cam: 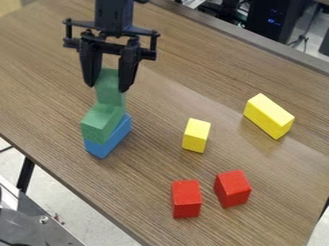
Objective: Picked the green cube
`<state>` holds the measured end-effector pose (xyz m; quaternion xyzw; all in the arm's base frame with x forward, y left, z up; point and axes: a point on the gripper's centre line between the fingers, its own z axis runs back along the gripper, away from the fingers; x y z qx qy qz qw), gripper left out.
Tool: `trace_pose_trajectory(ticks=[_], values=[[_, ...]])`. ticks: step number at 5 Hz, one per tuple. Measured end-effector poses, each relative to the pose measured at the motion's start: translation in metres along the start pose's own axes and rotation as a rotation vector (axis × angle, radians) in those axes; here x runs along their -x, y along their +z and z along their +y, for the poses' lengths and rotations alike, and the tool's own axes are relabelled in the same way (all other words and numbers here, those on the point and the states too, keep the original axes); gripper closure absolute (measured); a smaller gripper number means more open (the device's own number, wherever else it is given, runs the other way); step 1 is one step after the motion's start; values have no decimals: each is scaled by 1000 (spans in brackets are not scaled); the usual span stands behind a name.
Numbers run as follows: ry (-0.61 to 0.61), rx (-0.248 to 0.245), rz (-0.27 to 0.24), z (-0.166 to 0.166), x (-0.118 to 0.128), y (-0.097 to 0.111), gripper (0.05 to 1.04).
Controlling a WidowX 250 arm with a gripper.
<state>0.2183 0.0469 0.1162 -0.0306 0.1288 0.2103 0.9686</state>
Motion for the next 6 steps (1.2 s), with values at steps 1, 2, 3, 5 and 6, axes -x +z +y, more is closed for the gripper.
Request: trace_pose_trajectory(ticks=[1,2,3,5,6], values=[[-86,-17,-23,-19,10,-2,536],[-150,-47,4,-35,23,-15,536],[-188,-51,21,-43,32,-30,536],[-232,-40,10,-54,31,-55,536],[-257,-19,19,-62,26,-67,536]])
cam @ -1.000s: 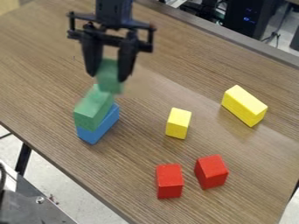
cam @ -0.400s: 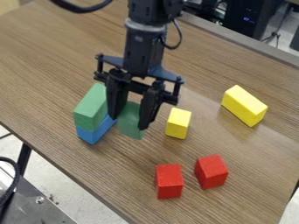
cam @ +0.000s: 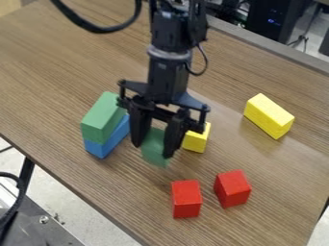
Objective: Picked the green cube
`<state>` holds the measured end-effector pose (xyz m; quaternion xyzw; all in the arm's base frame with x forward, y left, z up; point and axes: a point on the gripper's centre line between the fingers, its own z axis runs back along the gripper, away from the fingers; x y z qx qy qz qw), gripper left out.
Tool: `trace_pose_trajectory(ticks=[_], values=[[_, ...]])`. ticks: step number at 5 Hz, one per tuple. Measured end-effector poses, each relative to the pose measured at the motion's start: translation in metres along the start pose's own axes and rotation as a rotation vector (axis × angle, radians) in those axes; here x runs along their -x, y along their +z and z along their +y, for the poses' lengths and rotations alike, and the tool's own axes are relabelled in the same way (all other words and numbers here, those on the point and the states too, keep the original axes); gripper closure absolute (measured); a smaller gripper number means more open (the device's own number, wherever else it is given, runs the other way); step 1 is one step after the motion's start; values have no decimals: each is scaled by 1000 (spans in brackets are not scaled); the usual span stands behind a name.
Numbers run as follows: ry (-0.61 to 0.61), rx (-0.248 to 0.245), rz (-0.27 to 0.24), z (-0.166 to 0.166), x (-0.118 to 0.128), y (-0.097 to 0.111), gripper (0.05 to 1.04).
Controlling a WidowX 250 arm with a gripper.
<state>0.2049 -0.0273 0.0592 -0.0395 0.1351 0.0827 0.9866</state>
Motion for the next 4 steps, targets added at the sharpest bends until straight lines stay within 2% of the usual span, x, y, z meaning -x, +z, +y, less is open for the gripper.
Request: trace_pose_trajectory(ticks=[1,2,3,4], values=[[-30,-3,22,-6,-3,-13,536],[-35,-8,36,-7,-5,-17,468],[-7,-22,38,-6,-5,-16,170],[42,-23,-34,-5,-5,0,79]])
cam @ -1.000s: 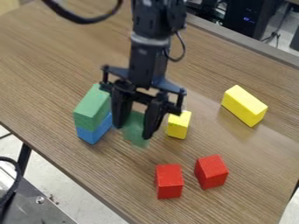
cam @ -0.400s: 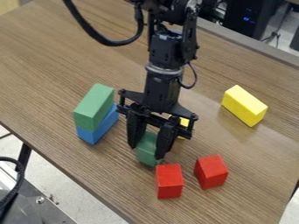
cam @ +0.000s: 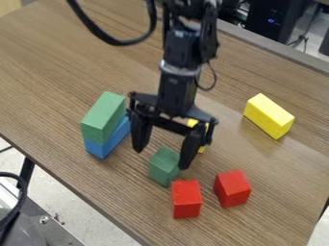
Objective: Picked the green cube
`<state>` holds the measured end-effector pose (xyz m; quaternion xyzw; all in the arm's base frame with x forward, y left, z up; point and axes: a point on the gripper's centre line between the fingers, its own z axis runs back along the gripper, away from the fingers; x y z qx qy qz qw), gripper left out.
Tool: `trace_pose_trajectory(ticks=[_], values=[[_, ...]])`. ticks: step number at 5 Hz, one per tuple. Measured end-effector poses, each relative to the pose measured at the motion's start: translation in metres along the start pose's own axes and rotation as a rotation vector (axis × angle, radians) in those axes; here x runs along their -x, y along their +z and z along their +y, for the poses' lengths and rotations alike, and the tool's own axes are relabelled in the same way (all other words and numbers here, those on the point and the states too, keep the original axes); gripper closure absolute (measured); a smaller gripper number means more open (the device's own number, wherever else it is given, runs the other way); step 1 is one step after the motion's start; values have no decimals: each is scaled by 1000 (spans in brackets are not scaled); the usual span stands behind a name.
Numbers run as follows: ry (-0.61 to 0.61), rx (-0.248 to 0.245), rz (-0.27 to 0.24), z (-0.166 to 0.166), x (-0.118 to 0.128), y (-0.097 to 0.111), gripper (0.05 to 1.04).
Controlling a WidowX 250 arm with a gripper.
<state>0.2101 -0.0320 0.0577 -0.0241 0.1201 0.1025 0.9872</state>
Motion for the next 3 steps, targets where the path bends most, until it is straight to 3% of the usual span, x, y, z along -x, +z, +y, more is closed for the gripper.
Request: trace_pose_trajectory(ticks=[2,3], values=[[54,26,-220,-2,-3,79,83],[71,18,-225,3,-1,83,83]])
